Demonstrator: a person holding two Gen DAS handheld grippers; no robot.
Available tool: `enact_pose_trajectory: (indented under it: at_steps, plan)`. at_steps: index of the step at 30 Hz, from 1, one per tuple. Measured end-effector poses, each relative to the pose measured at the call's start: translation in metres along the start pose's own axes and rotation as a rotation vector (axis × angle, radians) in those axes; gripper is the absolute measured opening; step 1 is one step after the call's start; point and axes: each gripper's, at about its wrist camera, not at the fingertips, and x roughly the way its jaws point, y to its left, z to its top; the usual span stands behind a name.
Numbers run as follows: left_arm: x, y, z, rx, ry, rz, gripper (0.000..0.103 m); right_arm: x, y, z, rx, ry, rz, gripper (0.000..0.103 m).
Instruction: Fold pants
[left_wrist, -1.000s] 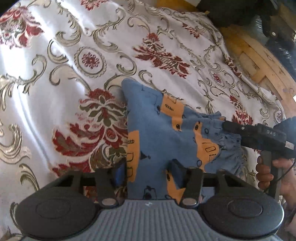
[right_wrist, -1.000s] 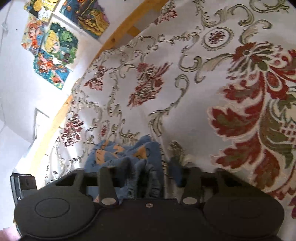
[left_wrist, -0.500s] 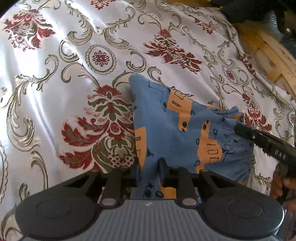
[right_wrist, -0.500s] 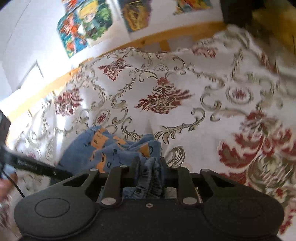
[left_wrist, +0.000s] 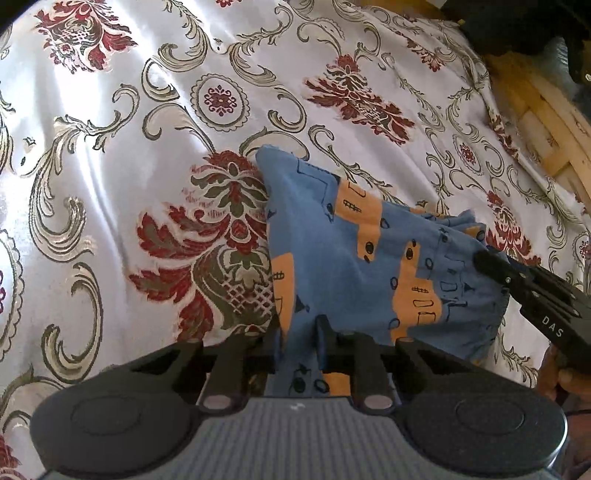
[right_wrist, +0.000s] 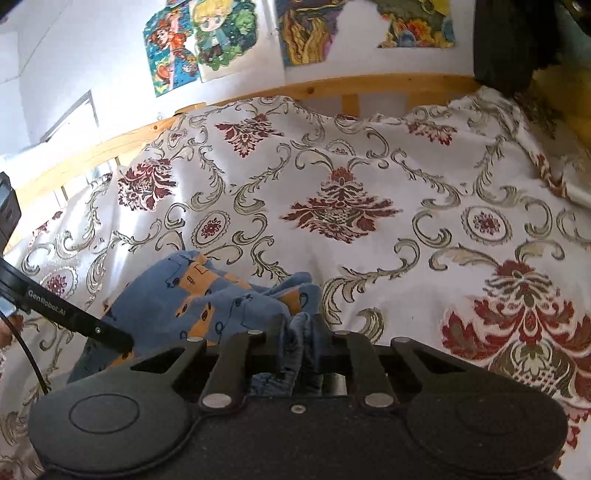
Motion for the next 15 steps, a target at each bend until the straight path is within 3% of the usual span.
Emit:
enact_pose_trajectory:
  at_steps: [8, 15]
  plan:
    - [-0.007, -0.012, -0.003, 0.048, -0.025, 0.044, 0.018, -0.006, 0.012, 0.002, -0.079, -0.022, -0.004, 0.012]
    - [-0.011, -0.008, -0.006, 0.014, -0.044, 0.04, 0.017, -0.01, 0.016, 0.004, -0.108, -0.04, -0.014, 0.012]
